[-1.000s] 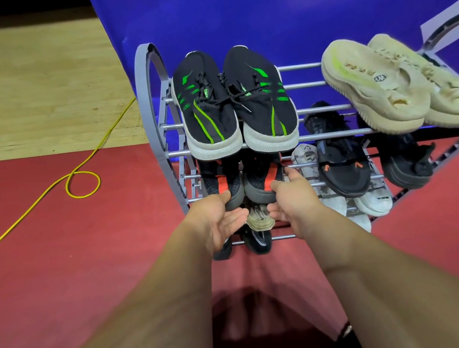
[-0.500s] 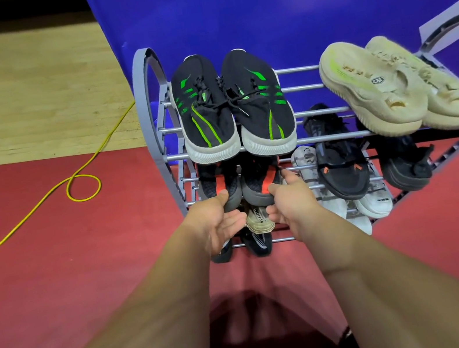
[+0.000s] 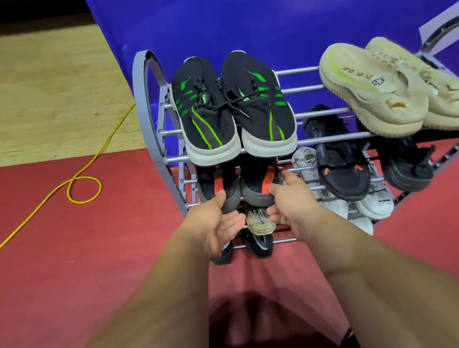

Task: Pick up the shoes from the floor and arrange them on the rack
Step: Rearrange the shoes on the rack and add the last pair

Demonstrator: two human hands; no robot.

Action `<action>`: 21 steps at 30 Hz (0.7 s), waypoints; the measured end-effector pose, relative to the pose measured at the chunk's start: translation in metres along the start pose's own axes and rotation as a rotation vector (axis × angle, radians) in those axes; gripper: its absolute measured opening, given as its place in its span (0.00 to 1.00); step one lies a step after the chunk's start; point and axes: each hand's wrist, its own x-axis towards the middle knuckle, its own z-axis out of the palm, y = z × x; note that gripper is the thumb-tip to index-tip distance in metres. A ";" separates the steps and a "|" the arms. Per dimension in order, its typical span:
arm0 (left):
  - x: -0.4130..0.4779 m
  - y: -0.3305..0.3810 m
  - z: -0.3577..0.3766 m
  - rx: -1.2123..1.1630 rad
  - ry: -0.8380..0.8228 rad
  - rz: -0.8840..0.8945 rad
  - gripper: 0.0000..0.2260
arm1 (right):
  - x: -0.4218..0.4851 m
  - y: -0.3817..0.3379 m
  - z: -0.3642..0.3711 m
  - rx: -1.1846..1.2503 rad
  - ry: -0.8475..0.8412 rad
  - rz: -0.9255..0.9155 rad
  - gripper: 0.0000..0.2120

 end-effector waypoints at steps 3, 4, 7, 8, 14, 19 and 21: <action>-0.004 0.004 0.001 0.080 0.002 -0.013 0.21 | -0.010 -0.008 -0.001 -0.108 -0.039 0.016 0.28; -0.009 0.006 0.000 0.126 0.005 -0.025 0.19 | -0.014 -0.011 -0.003 -0.217 -0.039 -0.023 0.26; -0.031 0.016 -0.002 0.252 0.031 -0.041 0.15 | -0.028 -0.023 -0.013 -0.497 -0.038 -0.125 0.24; -0.040 0.020 -0.004 0.285 0.046 -0.019 0.14 | -0.036 -0.029 -0.018 -0.498 -0.048 -0.151 0.20; -0.089 0.047 -0.009 0.143 -0.080 0.199 0.19 | -0.076 -0.065 -0.034 0.041 -0.317 -0.027 0.20; -0.095 0.057 -0.002 -0.020 -0.115 0.291 0.30 | -0.078 -0.071 -0.028 0.347 -0.310 0.079 0.34; -0.090 0.057 0.005 -0.038 -0.086 0.339 0.29 | -0.079 -0.072 -0.022 0.420 -0.290 0.088 0.33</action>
